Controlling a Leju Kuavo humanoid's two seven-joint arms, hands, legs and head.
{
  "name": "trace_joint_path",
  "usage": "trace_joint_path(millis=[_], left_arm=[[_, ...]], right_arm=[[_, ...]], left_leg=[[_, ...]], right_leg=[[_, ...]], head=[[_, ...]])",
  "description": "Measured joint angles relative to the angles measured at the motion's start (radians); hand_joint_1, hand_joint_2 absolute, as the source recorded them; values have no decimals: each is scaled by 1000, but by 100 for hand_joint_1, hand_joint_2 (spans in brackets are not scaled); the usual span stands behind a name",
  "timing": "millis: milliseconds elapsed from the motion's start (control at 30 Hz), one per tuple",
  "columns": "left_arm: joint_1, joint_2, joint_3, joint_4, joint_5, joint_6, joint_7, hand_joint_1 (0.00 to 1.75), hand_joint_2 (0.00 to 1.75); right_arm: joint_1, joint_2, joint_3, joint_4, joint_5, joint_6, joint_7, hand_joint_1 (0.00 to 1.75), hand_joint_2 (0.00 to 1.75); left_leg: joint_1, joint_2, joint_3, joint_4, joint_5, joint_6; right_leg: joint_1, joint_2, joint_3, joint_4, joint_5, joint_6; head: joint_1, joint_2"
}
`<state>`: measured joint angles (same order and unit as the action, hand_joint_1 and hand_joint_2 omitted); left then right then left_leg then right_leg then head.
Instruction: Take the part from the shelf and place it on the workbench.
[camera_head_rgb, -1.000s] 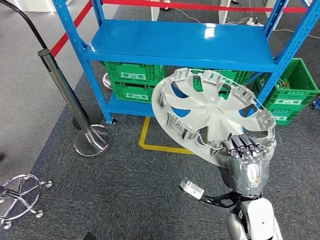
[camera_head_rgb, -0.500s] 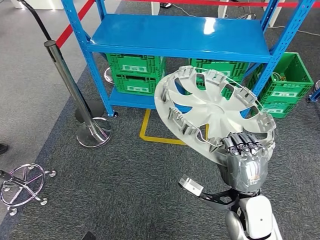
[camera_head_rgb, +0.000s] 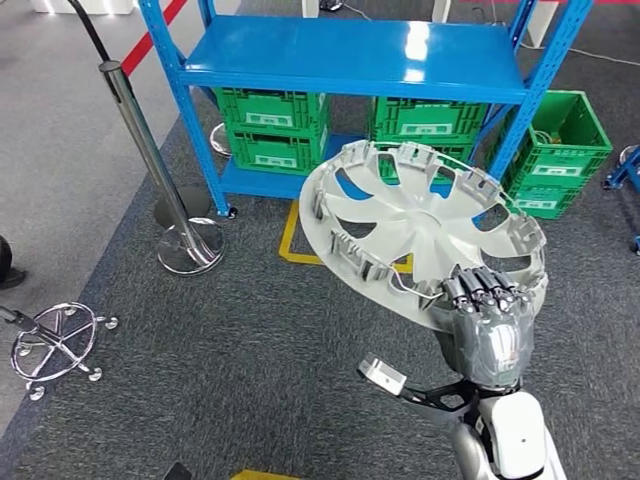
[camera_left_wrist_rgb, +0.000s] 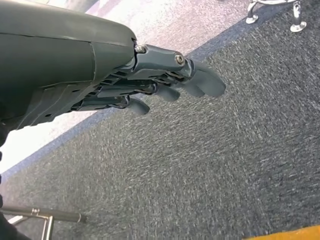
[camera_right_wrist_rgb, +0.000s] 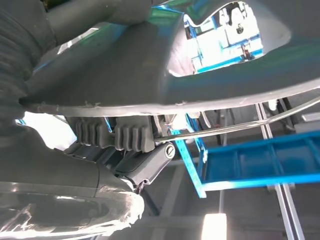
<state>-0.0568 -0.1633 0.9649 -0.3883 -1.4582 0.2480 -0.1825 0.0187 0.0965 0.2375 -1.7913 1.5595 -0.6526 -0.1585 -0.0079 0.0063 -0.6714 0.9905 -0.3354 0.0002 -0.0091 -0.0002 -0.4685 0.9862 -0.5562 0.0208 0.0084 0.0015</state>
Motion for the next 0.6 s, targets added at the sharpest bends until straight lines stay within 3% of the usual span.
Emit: trace_joint_path(millis=[33,67,133,167,200,233,267,300,333,400,433,533,600], left_arm=[[1,1,0,0,0,0,0,0,175],[2,1,1,0,0,0,-1,0,175],[3,1,1,0,0,0,-6,0,175],[2,0,1,0,0,0,-8,0,175],[2,0,1,0,1,0,-11,0,175],[2,0,1,0,1,0,-14,0,175],[2,0,2,0,2,0,-16,0,175],[2,0,2,0,2,0,-18,0,175],[1,1,2,0,3,-1,-20,0,175],[-2,3,3,-1,4,-2,-23,0,175],[-4,3,3,-2,4,-4,-24,0,175],[-4,2,4,-2,7,-13,-25,0,175],[-2,1,6,-2,9,-17,-27,0,175]], right_arm=[[-1,0,0,0,0,0,1,175,175],[-1,0,1,0,0,0,2,175,175],[-2,-1,3,1,0,1,3,175,175],[-2,-1,4,1,0,1,4,175,175],[-2,-1,4,1,0,1,6,175,175],[-1,-1,4,1,0,1,6,175,175],[-1,-1,4,2,0,0,7,175,175],[-1,-1,4,2,0,0,8,175,175],[-1,-1,5,2,0,0,8,175,175],[-1,-2,6,2,0,0,8,175,175],[-2,-2,6,2,0,0,8,175,175],[-3,-2,6,2,0,0,8,175,175],[-2,-3,7,3,0,-1,8,175,175]], left_leg=[[2,-1,-6,11,-20,-6],[4,-2,-14,37,-57,-13],[7,-3,-39,150,-172,-24],[8,-3,-51,219,-211,-26],[9,-3,-58,280,-226,-28],[9,-3,-54,315,-213,-27],[9,-3,-34,315,-184,-23],[8,-3,2,279,-154,-16],[4,-4,59,208,-141,-6],[-4,-4,170,48,-161,14],[-7,-4,202,-4,-177,20],[-7,-1,205,-39,-172,28],[-3,2,193,-44,-154,35]], right_leg=[[0,-2,-9,2,8,-11],[-1,-4,-20,2,18,-21],[-1,-5,-43,2,41,-35],[0,-5,-56,3,53,-37],[1,-5,-70,3,65,-38],[3,-5,-86,4,78,-38],[5,-5,-101,5,89,-37],[7,-4,-114,5,100,-36],[9,-4,-124,5,109,-34],[14,-5,-135,7,124,-28],[14,-6,-139,8,132,-23],[12,-8,-153,15,139,-8],[10,-4,-187,82,86,2]], head=[[-1,0],[-2,0],[-6,0],[-7,0],[-7,0],[-7,0],[-7,0],[-8,0],[-7,0],[-7,0],[-7,0],[-8,0],[-6,0]])
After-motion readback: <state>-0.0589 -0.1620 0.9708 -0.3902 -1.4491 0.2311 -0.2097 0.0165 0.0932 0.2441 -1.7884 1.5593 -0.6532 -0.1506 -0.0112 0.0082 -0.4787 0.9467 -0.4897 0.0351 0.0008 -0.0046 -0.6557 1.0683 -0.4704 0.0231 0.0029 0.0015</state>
